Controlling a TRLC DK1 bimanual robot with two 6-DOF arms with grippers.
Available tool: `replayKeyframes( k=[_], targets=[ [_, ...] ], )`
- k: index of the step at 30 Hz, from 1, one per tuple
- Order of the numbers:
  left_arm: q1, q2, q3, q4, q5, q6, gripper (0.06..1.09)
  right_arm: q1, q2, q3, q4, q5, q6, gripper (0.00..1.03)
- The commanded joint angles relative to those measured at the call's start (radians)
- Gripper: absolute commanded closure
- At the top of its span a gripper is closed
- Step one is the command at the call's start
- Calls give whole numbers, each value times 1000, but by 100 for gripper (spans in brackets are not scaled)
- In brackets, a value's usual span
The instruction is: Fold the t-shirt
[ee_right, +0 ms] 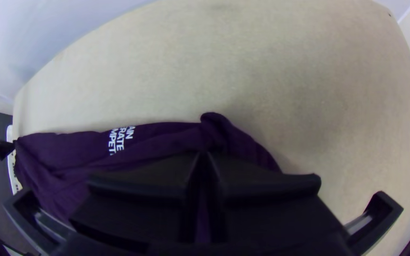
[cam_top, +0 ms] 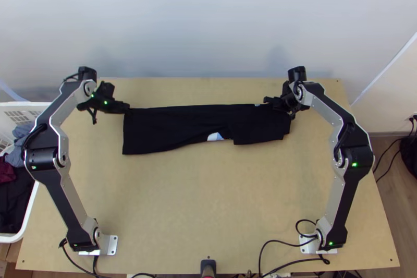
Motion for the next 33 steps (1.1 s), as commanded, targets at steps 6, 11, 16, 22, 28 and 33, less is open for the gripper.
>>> replayKeyframes(
  k=[6, 11, 16, 22, 28, 33],
  targets=[
    [7, -143, -112, 0, 51, -5, 15, -7, -46, -34, -4, 61, 29, 3],
    [50, -188, -119, -17, 53, 4, 13, -2, -205, -53, 15, 64, 37, 3],
    [123, -225, -155, -24, 85, 28, 13, 10, -365, -90, 13, 62, 43, 3],
    [180, -310, -264, -31, 169, 62, 12, 15, -506, -122, -11, 56, 48, 3],
    [215, -343, -346, -73, 318, 93, 12, 10, -560, -130, -43, 36, 63, 3],
    [209, -318, -422, -73, 352, 133, 12, 12, -581, -119, -71, 13, 80, 3]
  ],
)
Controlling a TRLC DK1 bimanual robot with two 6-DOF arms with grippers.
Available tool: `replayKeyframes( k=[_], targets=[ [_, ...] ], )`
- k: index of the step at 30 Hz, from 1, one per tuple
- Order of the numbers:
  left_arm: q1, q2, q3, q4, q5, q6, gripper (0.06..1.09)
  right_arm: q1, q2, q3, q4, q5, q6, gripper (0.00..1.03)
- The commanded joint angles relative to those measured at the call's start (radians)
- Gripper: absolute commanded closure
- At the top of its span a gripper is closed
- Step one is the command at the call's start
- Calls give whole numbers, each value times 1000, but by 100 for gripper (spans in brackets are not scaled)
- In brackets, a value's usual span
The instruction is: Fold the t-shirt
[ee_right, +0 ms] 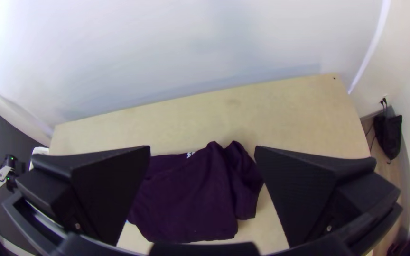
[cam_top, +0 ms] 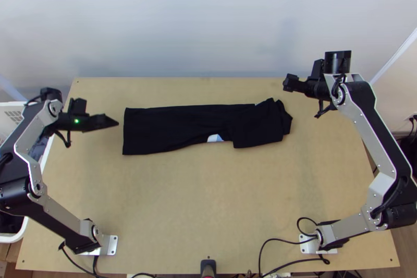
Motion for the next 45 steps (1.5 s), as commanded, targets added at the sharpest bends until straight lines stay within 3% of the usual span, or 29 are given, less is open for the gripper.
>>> replayKeyframes(
  k=[1, 15, 20, 32, 34, 40, 43, 45],
  targets=[
    [-1, 16, -61, -9, 25, 33, 12, 1, -45, -11, -15, -10, 31, 3],
    [-47, 136, -64, 137, 33, -45, 12, 1, -81, -24, -37, -15, 46, 3],
    [-119, 171, -64, 186, -5, -80, 12, -2, -94, -21, -40, -15, 46, 3],
    [-370, 182, -45, 315, -76, -272, 13, 2, -101, -3, -43, -15, 66, 3],
    [-370, 177, -47, 313, -76, -273, 24, -1, -105, -6, -46, -15, 66, 3],
    [-255, 119, -85, 304, -76, -267, 79, -18, -114, -31, -48, -16, 63, 3],
    [-149, 90, -93, 269, -76, -204, 89, -22, -114, -38, -48, -18, 63, 3],
    [-68, 88, -78, 218, -76, -141, 89, -24, -114, -41, -48, -22, 63, 3]
  ],
)
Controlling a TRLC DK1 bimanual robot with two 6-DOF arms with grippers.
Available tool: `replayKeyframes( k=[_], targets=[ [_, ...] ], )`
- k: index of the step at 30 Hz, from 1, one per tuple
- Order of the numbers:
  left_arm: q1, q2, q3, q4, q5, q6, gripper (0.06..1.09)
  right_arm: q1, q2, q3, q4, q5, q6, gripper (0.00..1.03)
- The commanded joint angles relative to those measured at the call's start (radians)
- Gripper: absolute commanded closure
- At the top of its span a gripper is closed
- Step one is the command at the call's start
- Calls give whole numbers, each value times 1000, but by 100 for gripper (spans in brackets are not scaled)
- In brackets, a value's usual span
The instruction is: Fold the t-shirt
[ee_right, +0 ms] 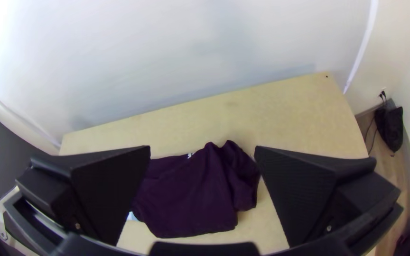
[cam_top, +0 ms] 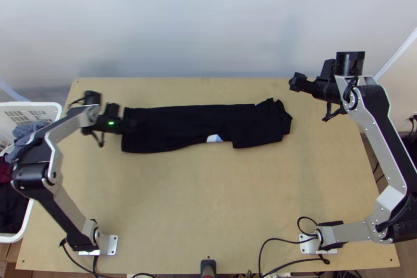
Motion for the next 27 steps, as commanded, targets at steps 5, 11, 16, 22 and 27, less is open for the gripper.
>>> replayKeyframes(
  k=[5, 11, 16, 22, 27],
  targets=[
    [289, -19, 54, -156, -4, 217, 92, -4, -22, -43, 5, -8, 20, 3],
    [423, -11, 141, -280, -3, 329, 100, 0, -23, -67, 6, -8, 23, 3],
    [415, -96, 187, -378, 40, 330, 105, 5, -35, -89, 6, -8, 23, 3],
    [243, -269, 184, -426, 77, 235, 105, 2, -46, -97, 6, -8, 23, 3],
    [48, -333, 207, -391, 75, 86, 105, -3, -55, -95, 6, -8, 23, 3]
  ],
)
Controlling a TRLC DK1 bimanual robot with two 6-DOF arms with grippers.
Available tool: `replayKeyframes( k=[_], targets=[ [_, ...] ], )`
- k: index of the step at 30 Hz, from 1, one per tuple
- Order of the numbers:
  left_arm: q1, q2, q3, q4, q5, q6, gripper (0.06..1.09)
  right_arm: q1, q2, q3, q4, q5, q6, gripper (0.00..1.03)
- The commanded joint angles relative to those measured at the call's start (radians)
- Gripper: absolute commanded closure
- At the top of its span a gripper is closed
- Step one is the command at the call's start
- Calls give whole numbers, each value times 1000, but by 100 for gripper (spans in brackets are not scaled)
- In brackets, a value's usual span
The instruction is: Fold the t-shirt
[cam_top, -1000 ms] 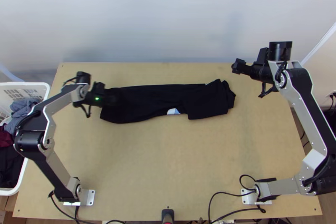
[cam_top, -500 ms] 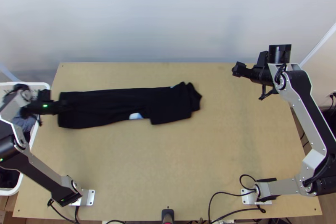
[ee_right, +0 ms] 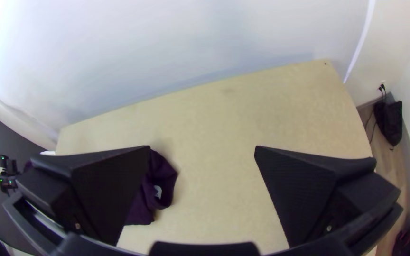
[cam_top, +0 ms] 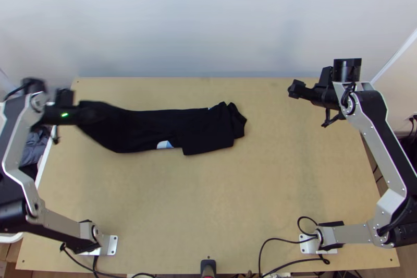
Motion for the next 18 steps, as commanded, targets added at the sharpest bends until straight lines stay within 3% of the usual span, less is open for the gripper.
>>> replayKeyframes(
  k=[1, 6, 18],
  targets=[
    [-108, -40, 29, 21, 14, -119, 105, -4, -29, -21, 2, -5, 22, 3],
    [-280, -34, 76, 84, -98, -242, 105, -29, -48, -31, 2, -8, 21, 3],
    [-539, 132, 279, 119, -225, -405, 105, -64, -86, -77, 2, -27, 25, 3]
  ],
)
